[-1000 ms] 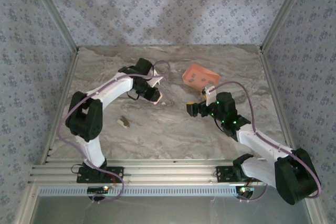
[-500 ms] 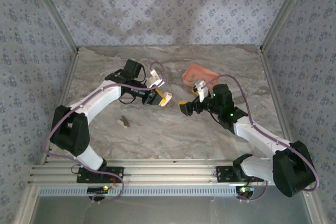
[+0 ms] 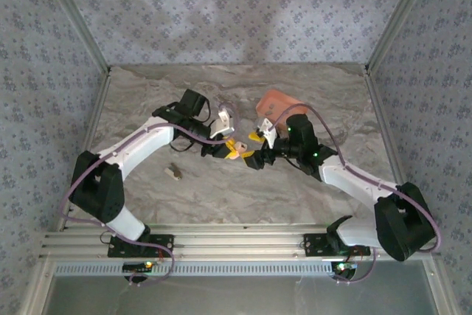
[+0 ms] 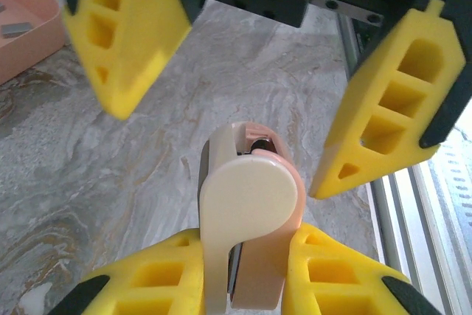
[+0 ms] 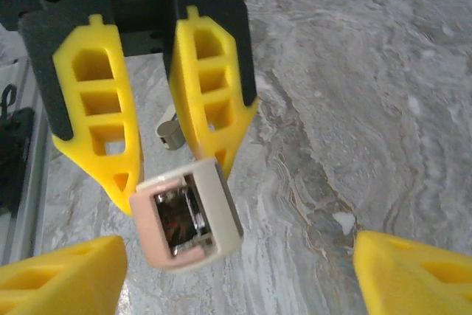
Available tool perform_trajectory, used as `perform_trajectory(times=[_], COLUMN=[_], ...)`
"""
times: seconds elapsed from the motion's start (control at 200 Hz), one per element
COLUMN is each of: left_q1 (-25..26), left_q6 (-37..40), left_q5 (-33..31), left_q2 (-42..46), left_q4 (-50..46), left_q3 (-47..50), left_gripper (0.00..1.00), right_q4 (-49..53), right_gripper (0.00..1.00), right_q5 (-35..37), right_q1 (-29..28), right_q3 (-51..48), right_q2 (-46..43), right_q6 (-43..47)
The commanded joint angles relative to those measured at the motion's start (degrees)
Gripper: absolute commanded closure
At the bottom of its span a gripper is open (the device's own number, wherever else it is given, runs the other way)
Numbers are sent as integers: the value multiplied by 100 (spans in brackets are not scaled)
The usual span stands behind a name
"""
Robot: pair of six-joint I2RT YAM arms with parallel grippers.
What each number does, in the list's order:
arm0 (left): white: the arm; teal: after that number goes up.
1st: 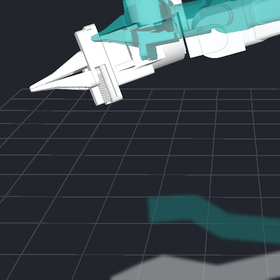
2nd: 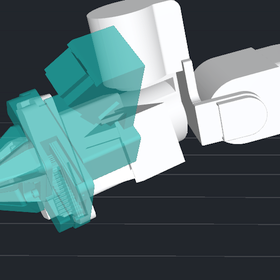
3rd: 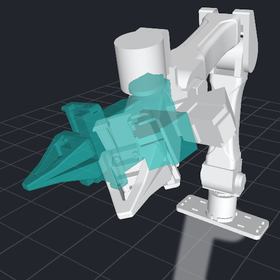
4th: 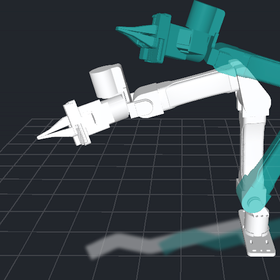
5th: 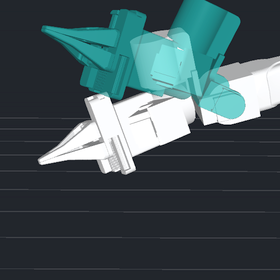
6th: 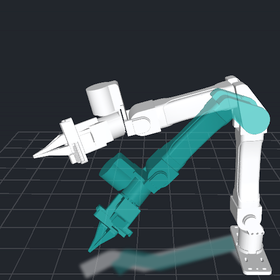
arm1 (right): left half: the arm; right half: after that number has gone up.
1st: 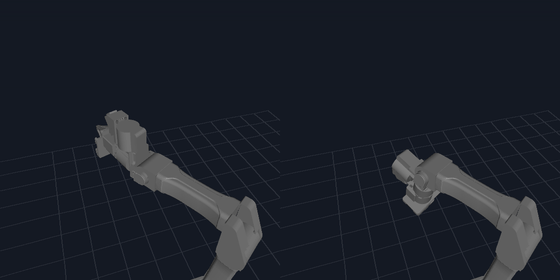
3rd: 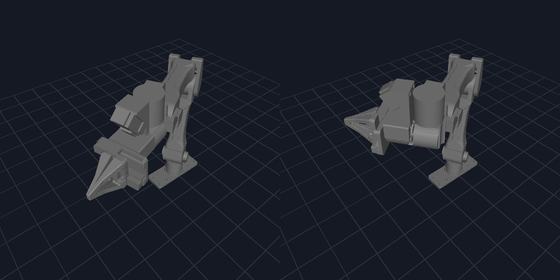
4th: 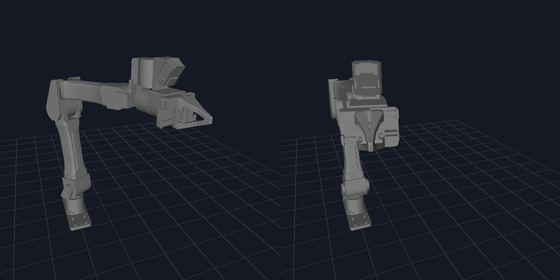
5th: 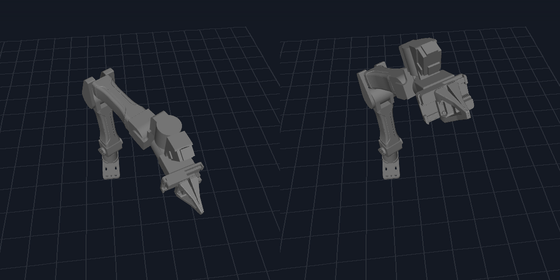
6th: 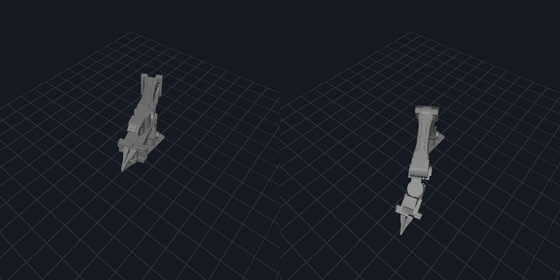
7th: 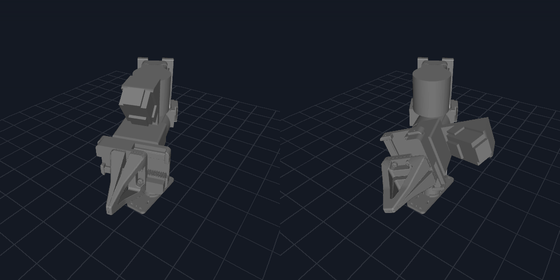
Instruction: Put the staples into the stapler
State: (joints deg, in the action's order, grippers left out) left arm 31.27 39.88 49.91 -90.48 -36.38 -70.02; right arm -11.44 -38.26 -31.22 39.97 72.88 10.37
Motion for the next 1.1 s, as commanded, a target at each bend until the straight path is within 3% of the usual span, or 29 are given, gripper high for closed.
perform_trajectory(times=[0.0, 0.275, 0.495, 0.67, 0.765, 0.845, 0.965, 1.094], left_q1=[52, 78, 73, 78, 74, 68, 55, 77], left_q6=[415, 454, 420, 365, 249, -31, -896, -1617], left_q5=[185, 278, 436, 476, 372, 62, -743, -1641], left_q2=[161, 192, 174, 161, 170, 172, 282, 491], left_q4=[-212, -357, -292, -282, -282, -125, 237, 780], left_q3=[-73, -91, -72, -91, -97, -108, -54, 231], left_gripper=[86, 86, 86, 84, 72, 51, 36, 29], right_q4=[81, 82, 149, 197, 99, -60, -167, -36], right_gripper=[24, 53, 45, 65, 70, 73, 75, 78], right_q5=[-601, -1277, -1439, -1461, -1354, -1156, -377, 551], right_q1=[-28, -12, -18, 1, 49, 128, 195, 171], right_q3=[239, 410, 472, 511, 468, 369, 154, 98], right_q2=[82, 309, 442, 473, 447, 381, 195, 63], right_q6=[380, 448, 457, 475, 326, 61, -515, -1775])
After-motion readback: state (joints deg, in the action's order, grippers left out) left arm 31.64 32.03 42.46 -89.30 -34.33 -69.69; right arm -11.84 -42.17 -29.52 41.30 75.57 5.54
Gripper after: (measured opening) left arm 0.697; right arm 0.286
